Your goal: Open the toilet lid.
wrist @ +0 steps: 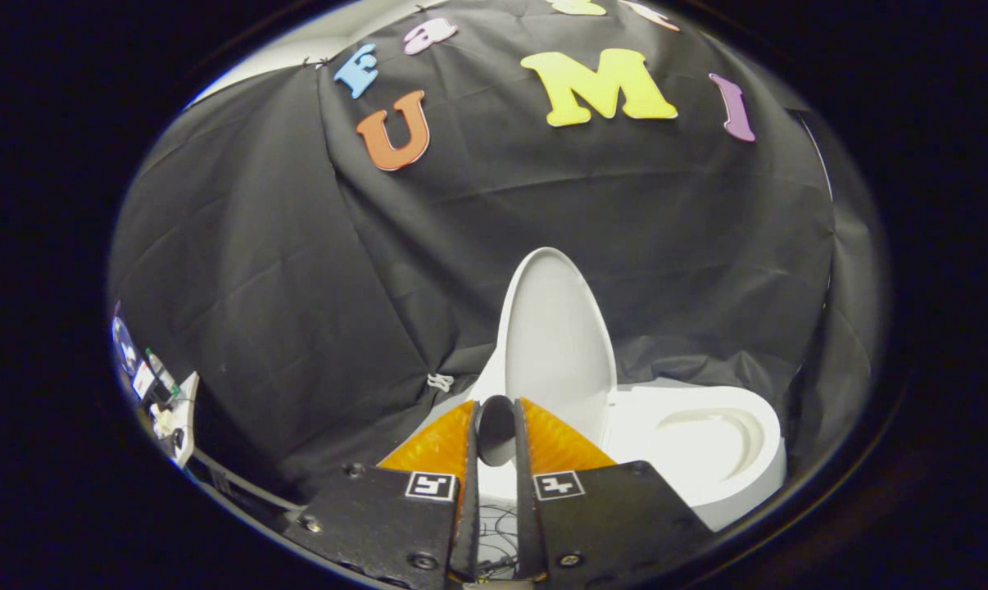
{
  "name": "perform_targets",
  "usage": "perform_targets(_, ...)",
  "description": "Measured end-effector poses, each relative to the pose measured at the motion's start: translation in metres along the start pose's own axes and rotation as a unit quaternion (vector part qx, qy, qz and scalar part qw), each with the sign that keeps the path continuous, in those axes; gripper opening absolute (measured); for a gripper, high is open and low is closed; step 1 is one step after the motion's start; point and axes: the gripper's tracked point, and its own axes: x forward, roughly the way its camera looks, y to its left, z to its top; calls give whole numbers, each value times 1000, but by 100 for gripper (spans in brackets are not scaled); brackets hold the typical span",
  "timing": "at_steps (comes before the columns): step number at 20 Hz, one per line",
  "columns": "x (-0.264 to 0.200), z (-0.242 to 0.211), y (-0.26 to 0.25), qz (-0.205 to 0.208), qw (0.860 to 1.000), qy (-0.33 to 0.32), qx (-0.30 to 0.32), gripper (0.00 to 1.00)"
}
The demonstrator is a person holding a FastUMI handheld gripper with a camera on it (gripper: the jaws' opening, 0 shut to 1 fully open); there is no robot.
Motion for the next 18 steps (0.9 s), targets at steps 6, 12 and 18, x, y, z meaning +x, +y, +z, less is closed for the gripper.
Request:
perform_targets(6, 2, -12, 7, 25, 999, 25, 8, 38)
perform_targets(12, -31, -2, 1, 55, 998, 5, 38, 67)
perform_targets(18, -76, 2, -23, 77, 996, -22, 40, 82)
